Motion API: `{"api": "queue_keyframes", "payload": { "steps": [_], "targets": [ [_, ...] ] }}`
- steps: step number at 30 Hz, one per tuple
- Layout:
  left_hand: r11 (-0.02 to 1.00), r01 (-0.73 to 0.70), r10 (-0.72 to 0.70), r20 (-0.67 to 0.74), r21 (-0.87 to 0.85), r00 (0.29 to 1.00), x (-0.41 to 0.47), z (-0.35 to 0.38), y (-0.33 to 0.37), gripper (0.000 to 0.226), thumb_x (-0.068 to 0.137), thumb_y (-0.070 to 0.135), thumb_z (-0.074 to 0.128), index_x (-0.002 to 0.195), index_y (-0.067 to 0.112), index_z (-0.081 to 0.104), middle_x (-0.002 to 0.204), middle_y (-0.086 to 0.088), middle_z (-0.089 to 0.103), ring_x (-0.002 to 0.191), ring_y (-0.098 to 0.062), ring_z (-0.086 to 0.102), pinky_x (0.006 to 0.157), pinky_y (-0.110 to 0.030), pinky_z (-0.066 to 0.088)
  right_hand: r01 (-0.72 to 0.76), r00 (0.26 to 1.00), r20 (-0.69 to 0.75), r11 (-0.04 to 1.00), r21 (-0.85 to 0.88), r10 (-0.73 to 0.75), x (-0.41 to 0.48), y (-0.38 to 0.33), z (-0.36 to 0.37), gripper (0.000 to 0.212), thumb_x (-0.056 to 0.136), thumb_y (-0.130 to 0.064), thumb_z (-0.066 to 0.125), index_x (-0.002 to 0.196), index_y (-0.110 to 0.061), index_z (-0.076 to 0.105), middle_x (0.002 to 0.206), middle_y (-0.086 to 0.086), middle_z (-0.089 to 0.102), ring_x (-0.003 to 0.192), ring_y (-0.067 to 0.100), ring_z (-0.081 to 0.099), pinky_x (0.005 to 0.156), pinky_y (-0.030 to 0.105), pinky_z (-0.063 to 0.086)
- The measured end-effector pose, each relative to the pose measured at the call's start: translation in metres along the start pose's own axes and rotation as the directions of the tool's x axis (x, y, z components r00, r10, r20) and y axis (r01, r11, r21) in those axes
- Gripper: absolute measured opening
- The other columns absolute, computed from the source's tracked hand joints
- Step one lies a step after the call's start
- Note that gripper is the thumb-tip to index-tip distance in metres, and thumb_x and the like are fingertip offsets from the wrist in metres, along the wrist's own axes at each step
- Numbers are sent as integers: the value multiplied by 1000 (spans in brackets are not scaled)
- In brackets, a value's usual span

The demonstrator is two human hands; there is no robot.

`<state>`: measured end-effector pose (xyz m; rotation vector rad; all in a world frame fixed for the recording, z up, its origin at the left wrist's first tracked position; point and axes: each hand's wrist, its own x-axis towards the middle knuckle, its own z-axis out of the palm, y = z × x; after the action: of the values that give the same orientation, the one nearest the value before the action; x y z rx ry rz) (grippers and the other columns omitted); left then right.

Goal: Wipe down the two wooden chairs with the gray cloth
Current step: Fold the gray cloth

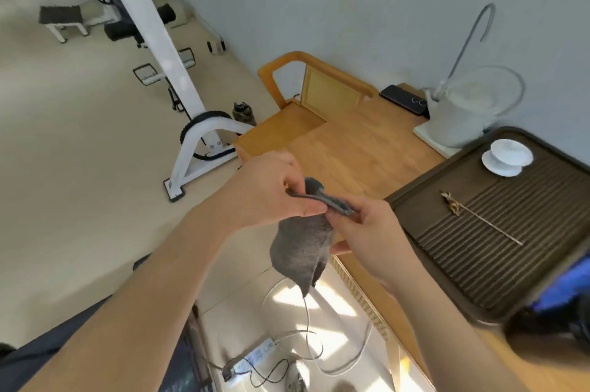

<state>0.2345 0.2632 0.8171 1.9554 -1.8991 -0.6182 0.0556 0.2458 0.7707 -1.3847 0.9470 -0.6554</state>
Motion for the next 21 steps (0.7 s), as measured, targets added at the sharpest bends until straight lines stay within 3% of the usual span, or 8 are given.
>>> {"api": "queue_keyframes", "payload": {
  "steps": [5, 7, 10, 12, 14, 17, 19, 21],
  "targets": [
    [997, -53, 40, 220, 50, 975, 20, -7, -2, 25, 70, 48, 78, 70, 25, 67, 89, 5, 54, 83, -5, 50, 70, -28, 38, -78, 996, -20, 955, 288, 87, 3, 1, -15, 26, 97, 2, 47, 110, -7, 68, 103, 13, 72, 92, 23, 71, 68, 35, 61],
    [991, -100, 72, 280, 86, 957, 34, -4, -1, 20, 71, 47, 79, 75, 31, 67, 98, 7, 52, 93, -5, 48, 77, -27, 38, -100, 992, -36, 926, 363, 122, 2, 2, -20, 26, 97, 1, 47, 109, -8, 68, 103, 11, 74, 93, 23, 71, 72, 36, 61],
    [988, -155, 151, 359, -17, 921, 60, -2, -1, 21, 72, 45, 78, 65, 32, 63, 112, 8, 55, 102, -6, 50, 91, -32, 40, -138, 981, -62, 883, 449, 185, 0, 3, -31, 24, 98, -8, 47, 110, -5, 68, 103, 15, 73, 96, 28, 71, 70, 36, 61],
    [970, -176, 236, 473, -168, 849, 76, -3, 1, 20, 75, 42, 75, 69, 26, 66, 101, 4, 67, 85, -5, 60, 79, -28, 48, -133, 976, -93, 876, 463, 197, 1, 6, -36, 25, 99, -12, 47, 111, -2, 66, 104, 17, 72, 95, 30, 70, 67, 35, 61],
    [950, -188, 299, 553, -248, 777, 92, -3, -1, 28, 75, 45, 71, 72, 18, 67, 69, 6, 62, 59, -4, 53, 59, -19, 41, -107, 974, -135, 892, 439, 183, 2, 11, -36, 25, 99, -13, 47, 110, -3, 67, 106, 17, 72, 95, 29, 70, 64, 34, 61],
    [924, -242, 374, 565, -296, 735, 123, 0, -18, 41, 69, 54, 70, 61, 14, 62, 56, 1, 49, 56, -9, 44, 61, -24, 34, -31, 943, -300, 936, 350, 143, 2, 23, -27, 24, 99, -8, 46, 105, -6, 69, 96, 15, 71, 90, 24, 69, 64, 33, 59],
    [897, -252, 426, 561, -363, 710, 139, 5, -25, 31, 67, 49, 73, 66, 18, 72, 63, -6, 62, 62, -13, 51, 65, -29, 39, 8, 868, -471, 943, 332, 159, -1, 35, -15, 26, 98, -1, 45, 102, -7, 70, 92, 14, 70, 87, 23, 69, 68, 34, 58],
    [870, -266, 477, 573, -416, 666, 141, 12, -25, 11, 70, 33, 77, 73, 22, 77, 70, -3, 70, 63, -10, 57, 65, -24, 44, 37, 775, -601, 936, 349, 194, -9, 46, 2, 28, 97, 5, 44, 99, -5, 70, 92, 15, 69, 87, 22, 68, 73, 34, 57]
  ]
}}
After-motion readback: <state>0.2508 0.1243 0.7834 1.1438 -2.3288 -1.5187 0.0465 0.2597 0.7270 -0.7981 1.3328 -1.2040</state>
